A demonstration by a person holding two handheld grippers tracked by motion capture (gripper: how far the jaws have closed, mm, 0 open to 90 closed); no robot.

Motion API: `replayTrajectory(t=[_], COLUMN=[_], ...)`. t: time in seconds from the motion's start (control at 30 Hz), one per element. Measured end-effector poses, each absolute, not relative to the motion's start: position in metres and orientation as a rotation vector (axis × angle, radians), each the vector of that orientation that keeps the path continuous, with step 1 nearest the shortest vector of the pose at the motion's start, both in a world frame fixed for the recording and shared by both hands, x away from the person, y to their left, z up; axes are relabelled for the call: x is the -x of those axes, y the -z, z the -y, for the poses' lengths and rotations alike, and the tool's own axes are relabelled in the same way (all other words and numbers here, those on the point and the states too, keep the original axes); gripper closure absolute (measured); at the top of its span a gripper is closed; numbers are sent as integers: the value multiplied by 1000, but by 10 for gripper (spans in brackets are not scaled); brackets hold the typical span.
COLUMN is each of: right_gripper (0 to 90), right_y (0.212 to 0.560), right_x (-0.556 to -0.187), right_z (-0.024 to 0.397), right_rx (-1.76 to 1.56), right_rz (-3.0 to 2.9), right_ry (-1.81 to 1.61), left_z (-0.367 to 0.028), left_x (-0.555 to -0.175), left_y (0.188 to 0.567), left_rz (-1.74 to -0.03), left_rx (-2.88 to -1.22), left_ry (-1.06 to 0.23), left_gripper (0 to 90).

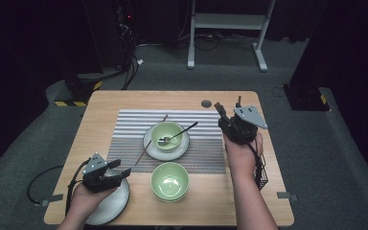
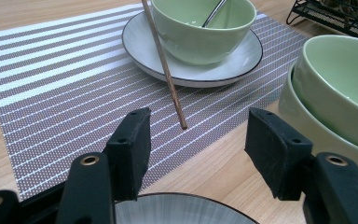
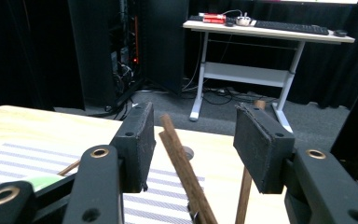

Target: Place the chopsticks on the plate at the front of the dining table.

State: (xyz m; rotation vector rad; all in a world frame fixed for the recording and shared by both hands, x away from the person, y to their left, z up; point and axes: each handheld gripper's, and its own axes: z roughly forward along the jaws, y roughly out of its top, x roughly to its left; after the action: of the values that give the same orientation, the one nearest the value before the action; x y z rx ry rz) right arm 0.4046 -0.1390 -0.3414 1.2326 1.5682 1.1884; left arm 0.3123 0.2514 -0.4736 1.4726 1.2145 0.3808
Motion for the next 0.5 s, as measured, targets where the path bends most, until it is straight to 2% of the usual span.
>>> replayTrajectory(t=[0.5], right_gripper=[497], right_y=[348], right_x=[-418], right_z=[144], right_rx=[-1267], right_rz=[-1537], right_ry=[-1164], left_z=[-249], left_x=[-311], left_y=[473], left_rz=[-1203], left_rx=[-1471], left_ry=[-376], left_gripper=[413])
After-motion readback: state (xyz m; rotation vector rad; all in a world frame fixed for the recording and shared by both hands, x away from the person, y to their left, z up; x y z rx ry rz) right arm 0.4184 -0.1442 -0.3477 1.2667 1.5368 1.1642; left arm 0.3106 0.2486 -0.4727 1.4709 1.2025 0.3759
